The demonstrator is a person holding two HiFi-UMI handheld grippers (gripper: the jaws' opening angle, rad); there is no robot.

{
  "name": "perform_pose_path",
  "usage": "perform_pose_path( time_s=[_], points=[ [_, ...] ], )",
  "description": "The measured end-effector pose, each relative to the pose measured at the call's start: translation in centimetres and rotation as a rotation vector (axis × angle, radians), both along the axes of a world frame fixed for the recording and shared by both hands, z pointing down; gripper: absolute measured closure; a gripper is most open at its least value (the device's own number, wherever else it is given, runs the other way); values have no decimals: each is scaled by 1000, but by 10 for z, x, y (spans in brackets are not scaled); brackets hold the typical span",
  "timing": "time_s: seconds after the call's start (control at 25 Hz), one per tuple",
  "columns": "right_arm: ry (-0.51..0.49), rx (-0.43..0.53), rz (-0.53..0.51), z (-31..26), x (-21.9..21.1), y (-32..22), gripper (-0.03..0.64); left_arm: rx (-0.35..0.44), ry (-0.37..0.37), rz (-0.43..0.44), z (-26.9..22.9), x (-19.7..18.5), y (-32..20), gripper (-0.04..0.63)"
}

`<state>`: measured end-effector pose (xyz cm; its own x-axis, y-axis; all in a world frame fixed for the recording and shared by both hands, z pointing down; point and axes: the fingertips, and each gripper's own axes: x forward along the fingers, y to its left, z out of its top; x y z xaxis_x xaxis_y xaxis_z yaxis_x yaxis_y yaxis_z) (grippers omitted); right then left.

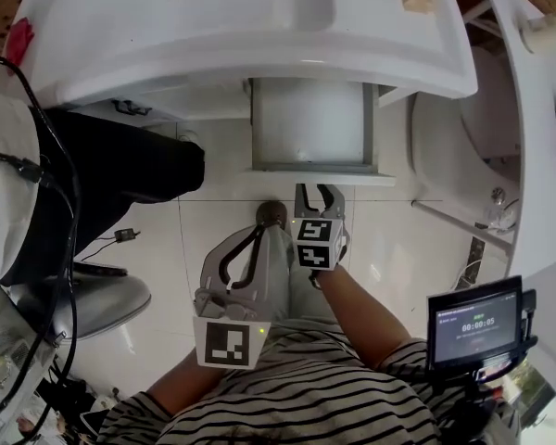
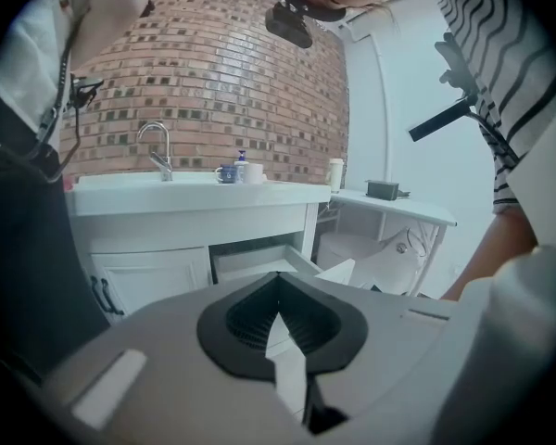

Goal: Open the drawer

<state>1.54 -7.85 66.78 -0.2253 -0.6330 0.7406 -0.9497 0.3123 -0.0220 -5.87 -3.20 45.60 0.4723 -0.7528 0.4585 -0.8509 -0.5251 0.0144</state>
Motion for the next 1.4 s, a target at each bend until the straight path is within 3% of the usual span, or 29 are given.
perform_pose_path(
  time_s=[0.28, 0.44, 0.48, 0.52, 0.56, 0.72, 0.92, 1.12, 1.4],
  points=[
    [5, -46, -53, 13, -13, 7, 499, 1, -19, -30, 2, -11, 5, 580],
    [-3, -83, -16, 26, -16, 2, 491, -1, -20, -71, 5, -16, 2, 580],
    [4, -90, 1, 24, -13, 7, 499, 8, -24, -78, 0, -15, 4, 579],
    [4, -91, 13, 16, -9, 17, 550, 21, -24, -88, -9, -14, 10, 580],
    [-5, -82, 10, 0, -3, 30, 586, 36, -21, -98, -23, -10, 19, 580],
    [-88, 24, -118, -122, 16, 99, 605, 97, -27, -79, -99, 13, 70, 580],
    [-210, 120, -214, -261, 33, 181, 615, 95, 1, -104, -157, 10, 120, 580],
    [-251, 259, -123, -341, 55, 235, 615, 193, -10, -81, -204, 2, 170, 580],
    [-289, 405, 4, -421, 53, 345, 615, 279, 29, -9, -248, -11, 295, 580]
  ],
)
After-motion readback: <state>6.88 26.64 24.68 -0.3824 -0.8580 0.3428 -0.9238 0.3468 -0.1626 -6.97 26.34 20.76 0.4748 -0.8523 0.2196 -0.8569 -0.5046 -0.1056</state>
